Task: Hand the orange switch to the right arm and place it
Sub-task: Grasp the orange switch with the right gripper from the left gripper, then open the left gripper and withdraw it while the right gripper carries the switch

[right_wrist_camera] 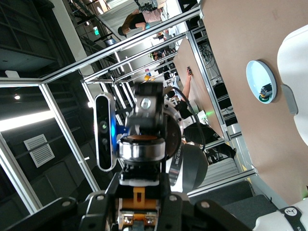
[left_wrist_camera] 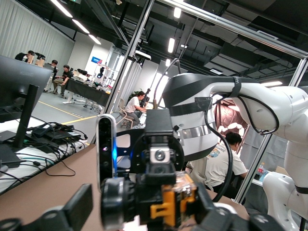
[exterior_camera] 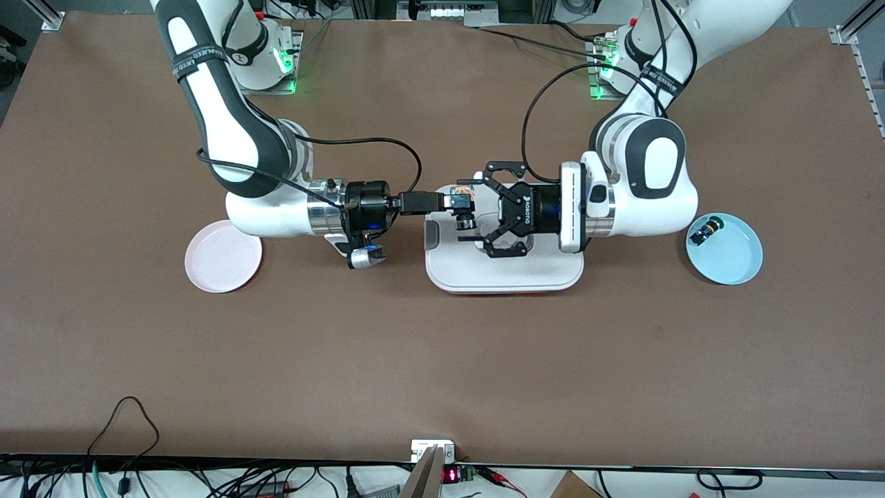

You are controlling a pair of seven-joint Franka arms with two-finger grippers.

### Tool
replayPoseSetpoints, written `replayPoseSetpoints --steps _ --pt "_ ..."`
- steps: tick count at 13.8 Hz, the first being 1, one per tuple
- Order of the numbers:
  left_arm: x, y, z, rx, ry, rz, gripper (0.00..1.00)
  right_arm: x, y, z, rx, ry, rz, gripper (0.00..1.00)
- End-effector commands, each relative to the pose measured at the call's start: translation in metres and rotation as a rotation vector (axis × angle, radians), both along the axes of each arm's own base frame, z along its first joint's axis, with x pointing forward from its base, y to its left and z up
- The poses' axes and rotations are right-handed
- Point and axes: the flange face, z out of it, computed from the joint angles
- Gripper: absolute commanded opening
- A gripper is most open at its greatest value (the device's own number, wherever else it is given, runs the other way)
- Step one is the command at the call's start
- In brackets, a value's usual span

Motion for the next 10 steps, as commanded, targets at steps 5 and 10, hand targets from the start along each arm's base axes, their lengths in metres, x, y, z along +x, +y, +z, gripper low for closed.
replayPoseSetpoints --steps 5,10 --pt "0.05 0.159 0.013 0.147 -0.109 0.176 1.0 0.014 -0.029 0.0 -0.07 -0.102 0.024 0.16" --pt "0.042 0.302 0.031 0.475 -0.133 0.127 1.0 0.028 -0.107 0.004 -0.211 -0.174 0.084 0.16"
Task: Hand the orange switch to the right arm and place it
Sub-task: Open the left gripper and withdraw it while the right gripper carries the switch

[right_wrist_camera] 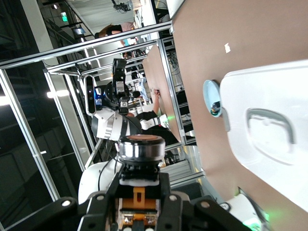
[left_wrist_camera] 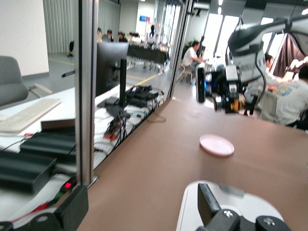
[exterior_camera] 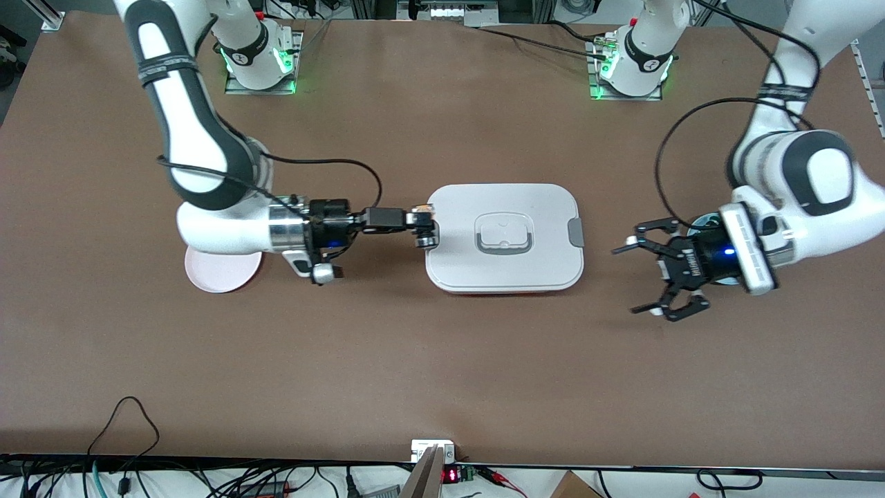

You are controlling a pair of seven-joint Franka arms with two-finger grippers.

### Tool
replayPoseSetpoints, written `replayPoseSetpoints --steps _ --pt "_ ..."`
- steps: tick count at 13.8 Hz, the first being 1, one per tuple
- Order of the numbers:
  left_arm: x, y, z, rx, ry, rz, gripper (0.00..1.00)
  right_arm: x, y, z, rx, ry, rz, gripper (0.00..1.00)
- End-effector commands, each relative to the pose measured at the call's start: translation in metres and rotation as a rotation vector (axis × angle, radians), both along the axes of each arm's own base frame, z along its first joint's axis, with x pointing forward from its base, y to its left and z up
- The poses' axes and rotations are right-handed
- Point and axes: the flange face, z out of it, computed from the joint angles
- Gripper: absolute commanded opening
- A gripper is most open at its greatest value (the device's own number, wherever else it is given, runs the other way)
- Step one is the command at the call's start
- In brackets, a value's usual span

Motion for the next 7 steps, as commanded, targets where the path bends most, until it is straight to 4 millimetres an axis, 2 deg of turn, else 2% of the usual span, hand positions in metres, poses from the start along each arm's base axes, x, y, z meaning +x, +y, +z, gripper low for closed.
replayPoseSetpoints --steps 1,2,4,6,7 --pt "-0.02 0.059 0.01 0.143 0.116 -0.023 1.0 -0.007 -0.038 0.012 -0.082 -0.048 0.03 0.16" --pt "-0.028 0.087 0.013 0.226 0.189 -0.011 1.0 -0.009 -0.056 0.012 -0.139 -0.065 0.058 0.16" --pt "-0.039 0.125 0.017 0.383 0.288 0.043 1.0 -0.016 -0.093 0.011 -0.243 -0.08 0.138 0.16" --pt "-0.047 0.148 0.02 0.512 0.375 0.093 1.0 -0.024 -0.144 0.01 -0.406 -0.144 0.262 0.16" --pt "-0.048 0.153 0.031 0.582 0.401 0.118 1.0 -0.027 -0.166 0.005 -0.473 -0.173 0.326 0.16"
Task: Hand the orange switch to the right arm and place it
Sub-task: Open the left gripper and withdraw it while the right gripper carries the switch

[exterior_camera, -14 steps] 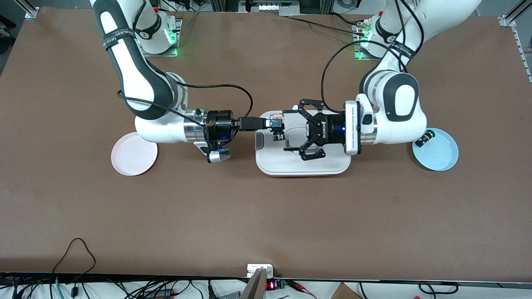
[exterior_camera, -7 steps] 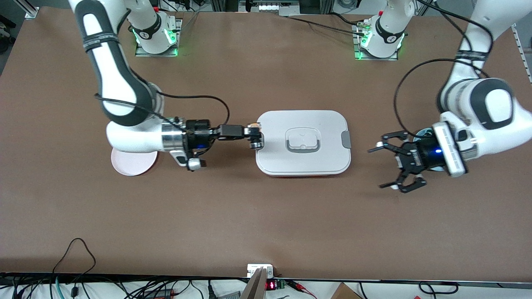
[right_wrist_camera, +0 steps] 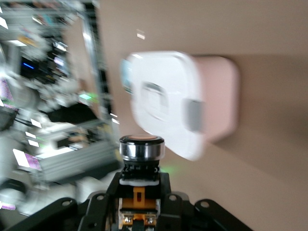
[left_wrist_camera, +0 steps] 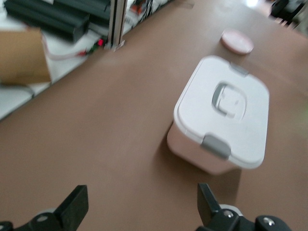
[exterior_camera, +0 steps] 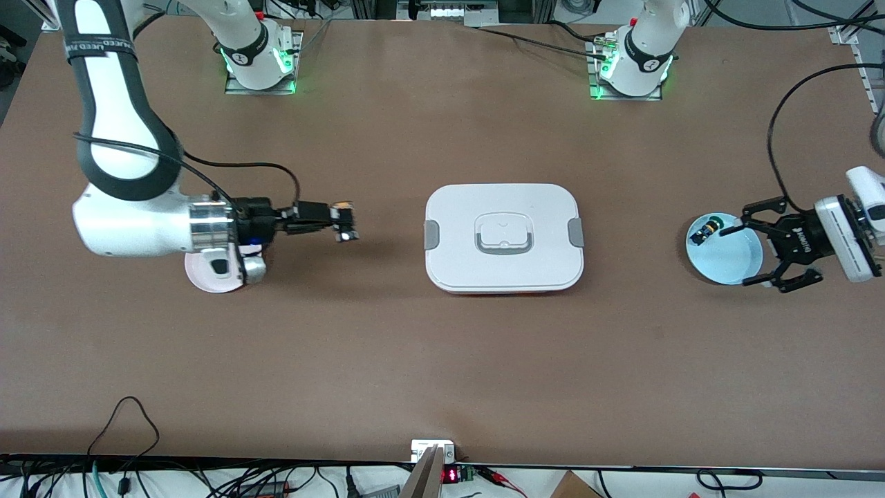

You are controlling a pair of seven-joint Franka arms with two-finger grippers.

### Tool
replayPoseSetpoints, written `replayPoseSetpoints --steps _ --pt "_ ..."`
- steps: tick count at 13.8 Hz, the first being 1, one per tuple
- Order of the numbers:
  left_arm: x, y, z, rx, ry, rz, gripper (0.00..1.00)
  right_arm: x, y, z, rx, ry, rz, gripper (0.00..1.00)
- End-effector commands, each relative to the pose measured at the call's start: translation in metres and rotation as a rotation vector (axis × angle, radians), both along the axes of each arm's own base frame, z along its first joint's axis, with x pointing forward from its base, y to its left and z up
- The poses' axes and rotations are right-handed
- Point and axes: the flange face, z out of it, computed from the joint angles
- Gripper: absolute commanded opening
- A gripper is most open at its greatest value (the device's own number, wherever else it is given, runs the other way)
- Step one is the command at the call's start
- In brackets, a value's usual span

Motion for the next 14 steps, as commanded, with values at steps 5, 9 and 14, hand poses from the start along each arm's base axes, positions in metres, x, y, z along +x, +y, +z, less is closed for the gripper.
replayPoseSetpoints --steps 5,9,14 --pt "-0.003 -0.018 0.115 0.495 0.207 0.182 1.0 -0.02 -0.095 -0.022 -0.407 -0.278 0.507 0.16" --pt "-0.008 -0.06 0.142 0.629 0.38 0.415 1.0 -0.014 -0.126 -0.048 -0.57 -0.499 0.863 0.16" --pt "-0.001 -0.071 0.135 0.79 0.396 0.587 1.0 -0.018 -0.167 -0.093 -0.528 -0.768 1.232 0.16"
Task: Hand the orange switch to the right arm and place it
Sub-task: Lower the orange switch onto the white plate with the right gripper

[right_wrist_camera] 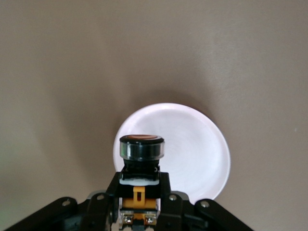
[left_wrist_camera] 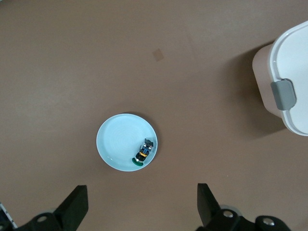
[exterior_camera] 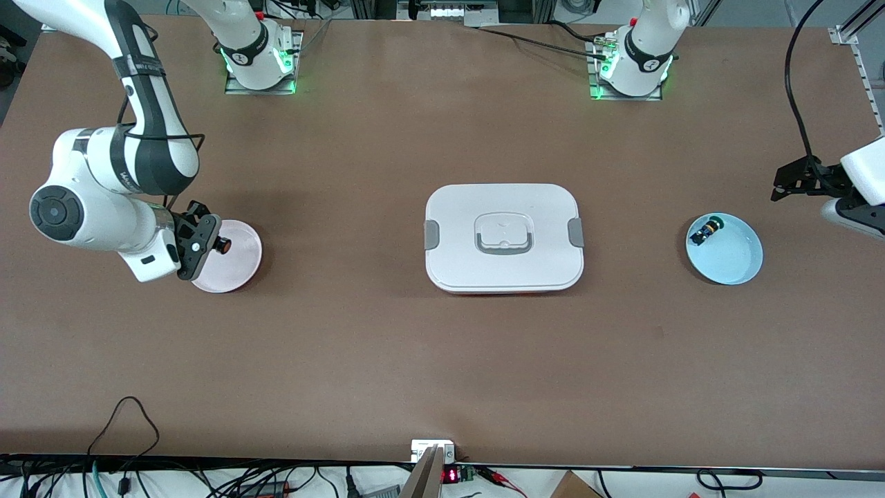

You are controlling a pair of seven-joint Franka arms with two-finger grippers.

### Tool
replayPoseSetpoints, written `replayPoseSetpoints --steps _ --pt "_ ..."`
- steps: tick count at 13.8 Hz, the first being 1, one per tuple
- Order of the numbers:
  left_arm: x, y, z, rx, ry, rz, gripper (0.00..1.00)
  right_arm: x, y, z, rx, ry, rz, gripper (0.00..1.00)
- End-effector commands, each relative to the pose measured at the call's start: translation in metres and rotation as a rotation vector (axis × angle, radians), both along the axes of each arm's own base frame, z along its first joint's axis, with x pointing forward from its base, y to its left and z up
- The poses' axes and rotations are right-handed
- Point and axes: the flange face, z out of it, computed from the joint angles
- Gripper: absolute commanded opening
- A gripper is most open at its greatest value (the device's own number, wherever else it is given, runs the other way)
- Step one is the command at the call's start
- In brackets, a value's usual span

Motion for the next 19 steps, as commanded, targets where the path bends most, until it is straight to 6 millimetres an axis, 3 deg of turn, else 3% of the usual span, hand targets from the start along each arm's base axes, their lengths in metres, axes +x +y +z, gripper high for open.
replayPoseSetpoints --steps 1,2,6,10,14,16,17,18,19 --pt "0.018 0.013 -0.006 0.091 -0.036 0.018 1.0 -0.013 -0.017 -0.02 0.024 -0.057 0.18 0.16" --pt "0.024 0.017 -0.002 0.083 -0.097 0.023 1.0 -0.018 -0.021 -0.031 0.029 -0.078 0.214 0.16" --pt "0.019 0.018 -0.006 0.036 -0.056 0.074 1.0 -0.029 -0.031 -0.067 0.035 -0.101 0.254 0.16" --pt "0.007 0.01 -0.002 0.049 -0.043 0.383 1.0 -0.039 -0.036 -0.104 0.036 -0.117 0.287 0.16" --pt "-0.021 0.002 0.008 0.006 -0.036 0.487 1.0 -0.042 -0.04 -0.123 0.04 -0.125 0.324 0.16" --pt "-0.023 -0.001 0.007 0.004 -0.033 0.488 1.0 -0.042 -0.042 -0.124 0.041 -0.128 0.332 0.19" --pt "-0.023 0.0 0.006 0.004 -0.031 0.489 1.0 -0.042 -0.044 -0.123 0.043 -0.123 0.304 0.46" --pt "-0.023 0.0 0.005 0.004 -0.029 0.489 1.0 -0.041 -0.044 -0.12 0.044 -0.127 0.298 0.96" --pt "-0.023 0.0 0.005 0.005 -0.028 0.489 1.0 -0.039 -0.044 -0.116 0.042 -0.134 0.289 1.0"
